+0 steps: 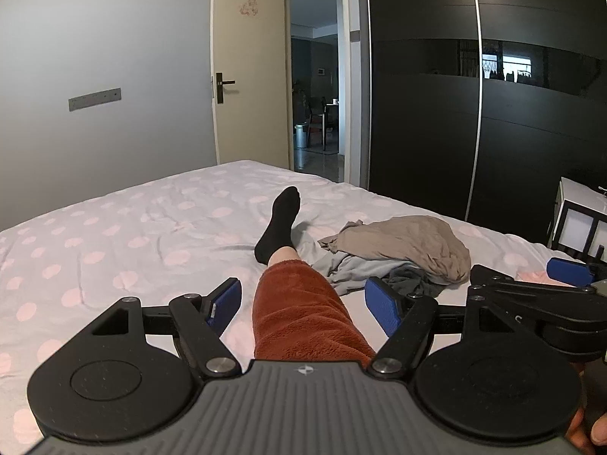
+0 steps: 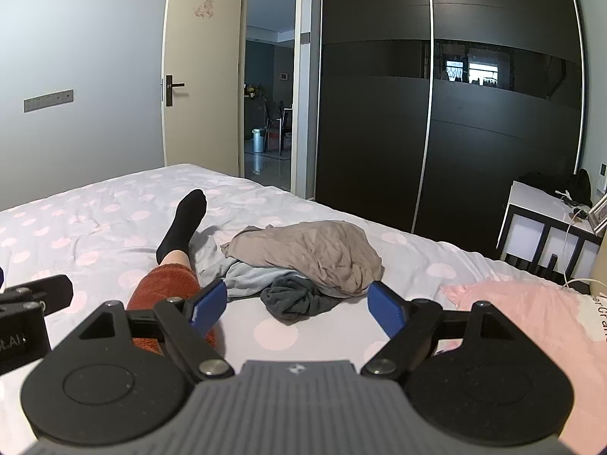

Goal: Fold clothes
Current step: 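Move both grippers toward the crumpled beige shirt on the bed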

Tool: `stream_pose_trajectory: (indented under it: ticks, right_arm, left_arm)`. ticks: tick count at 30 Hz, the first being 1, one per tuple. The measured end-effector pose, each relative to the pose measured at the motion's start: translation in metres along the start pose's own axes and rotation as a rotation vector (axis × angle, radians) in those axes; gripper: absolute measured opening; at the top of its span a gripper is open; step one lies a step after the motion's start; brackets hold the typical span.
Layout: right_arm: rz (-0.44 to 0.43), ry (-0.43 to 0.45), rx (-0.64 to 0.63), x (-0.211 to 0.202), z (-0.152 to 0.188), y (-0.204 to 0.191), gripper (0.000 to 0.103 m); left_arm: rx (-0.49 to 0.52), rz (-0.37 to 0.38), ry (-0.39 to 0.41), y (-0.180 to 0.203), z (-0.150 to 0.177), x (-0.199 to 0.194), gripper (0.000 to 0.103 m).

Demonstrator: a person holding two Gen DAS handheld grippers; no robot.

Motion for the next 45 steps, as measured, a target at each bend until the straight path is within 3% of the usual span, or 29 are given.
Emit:
stream_pose_trajectory:
  ticks: [7,45]
  right_arm:
    - [0.004,-0.010,-0.006,0.001,0.001,0.000,0.083]
    - [-0.004,-0.064,0.016,0.009,0.005,0.005,0.083]
  left_arm:
    - [0.000,-0.010,0.035,0.004,0.000,-0.006,0.085]
    - [-0.024,0.010,-0.036,-0.009,0.009,0.001,0.083]
Point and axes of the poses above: each gripper's, at about its wrist camera, not at the fingertips, and x roughly the way its jaws point, y to its right, z to its underside, the point moved 4 cm from there along x, roughly the way its jaws point, and after that the axes turned 14 degrees about x, right-handed, at the moved point
